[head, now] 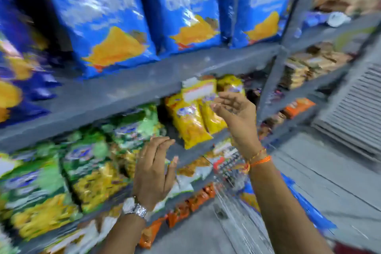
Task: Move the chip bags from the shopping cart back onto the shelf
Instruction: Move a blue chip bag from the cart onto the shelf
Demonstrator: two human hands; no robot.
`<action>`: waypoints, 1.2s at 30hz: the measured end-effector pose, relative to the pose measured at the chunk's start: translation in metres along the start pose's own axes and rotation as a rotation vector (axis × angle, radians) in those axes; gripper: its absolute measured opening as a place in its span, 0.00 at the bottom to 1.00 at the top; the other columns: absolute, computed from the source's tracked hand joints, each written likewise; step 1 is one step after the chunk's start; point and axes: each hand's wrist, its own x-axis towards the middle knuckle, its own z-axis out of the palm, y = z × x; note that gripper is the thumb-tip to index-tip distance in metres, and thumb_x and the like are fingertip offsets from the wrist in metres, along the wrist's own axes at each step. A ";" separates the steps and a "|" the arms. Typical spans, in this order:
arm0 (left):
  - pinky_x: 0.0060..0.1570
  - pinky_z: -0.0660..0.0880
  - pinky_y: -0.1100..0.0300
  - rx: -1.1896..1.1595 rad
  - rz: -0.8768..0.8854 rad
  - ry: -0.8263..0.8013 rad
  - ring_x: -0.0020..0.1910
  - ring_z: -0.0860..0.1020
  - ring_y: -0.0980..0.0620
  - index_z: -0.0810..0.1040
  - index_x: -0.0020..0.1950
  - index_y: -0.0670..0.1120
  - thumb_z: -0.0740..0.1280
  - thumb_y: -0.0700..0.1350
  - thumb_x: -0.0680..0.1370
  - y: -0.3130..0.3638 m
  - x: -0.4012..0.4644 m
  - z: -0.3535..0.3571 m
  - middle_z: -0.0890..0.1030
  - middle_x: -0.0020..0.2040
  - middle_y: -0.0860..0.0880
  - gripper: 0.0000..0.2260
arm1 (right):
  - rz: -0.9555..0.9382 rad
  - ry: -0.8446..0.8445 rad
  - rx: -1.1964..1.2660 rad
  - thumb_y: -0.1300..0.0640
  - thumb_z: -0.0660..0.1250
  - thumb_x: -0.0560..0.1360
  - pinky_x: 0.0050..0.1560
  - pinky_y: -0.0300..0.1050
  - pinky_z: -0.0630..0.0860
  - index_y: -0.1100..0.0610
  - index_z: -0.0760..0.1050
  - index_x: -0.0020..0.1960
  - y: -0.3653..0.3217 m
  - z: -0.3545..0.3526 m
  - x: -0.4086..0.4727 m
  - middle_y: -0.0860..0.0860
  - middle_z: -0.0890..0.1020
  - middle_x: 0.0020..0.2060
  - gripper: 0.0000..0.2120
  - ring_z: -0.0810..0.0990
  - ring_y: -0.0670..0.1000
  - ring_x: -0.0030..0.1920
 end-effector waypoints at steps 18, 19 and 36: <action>0.77 0.61 0.53 -0.265 0.106 -0.883 0.69 0.74 0.43 0.76 0.69 0.43 0.58 0.53 0.83 0.090 -0.142 0.309 0.78 0.67 0.43 0.20 | 0.835 0.915 -0.148 0.72 0.80 0.61 0.41 0.45 0.77 0.68 0.75 0.47 0.347 -0.350 -0.195 0.57 0.81 0.38 0.20 0.75 0.32 0.27; 0.77 0.61 0.51 -0.263 0.117 -0.904 0.70 0.73 0.43 0.77 0.69 0.43 0.56 0.55 0.84 0.090 -0.147 0.313 0.78 0.67 0.44 0.22 | 0.847 0.933 -0.143 0.75 0.78 0.62 0.43 0.43 0.80 0.69 0.75 0.49 0.354 -0.360 -0.201 0.59 0.82 0.44 0.19 0.78 0.32 0.31; 0.70 0.65 0.56 -0.229 0.240 -0.635 0.63 0.79 0.46 0.83 0.62 0.47 0.47 0.56 0.84 0.093 -0.170 0.335 0.85 0.59 0.49 0.27 | 0.747 0.731 -0.015 0.78 0.75 0.64 0.44 0.49 0.85 0.64 0.77 0.57 0.458 -0.457 -0.214 0.53 0.87 0.49 0.24 0.88 0.53 0.47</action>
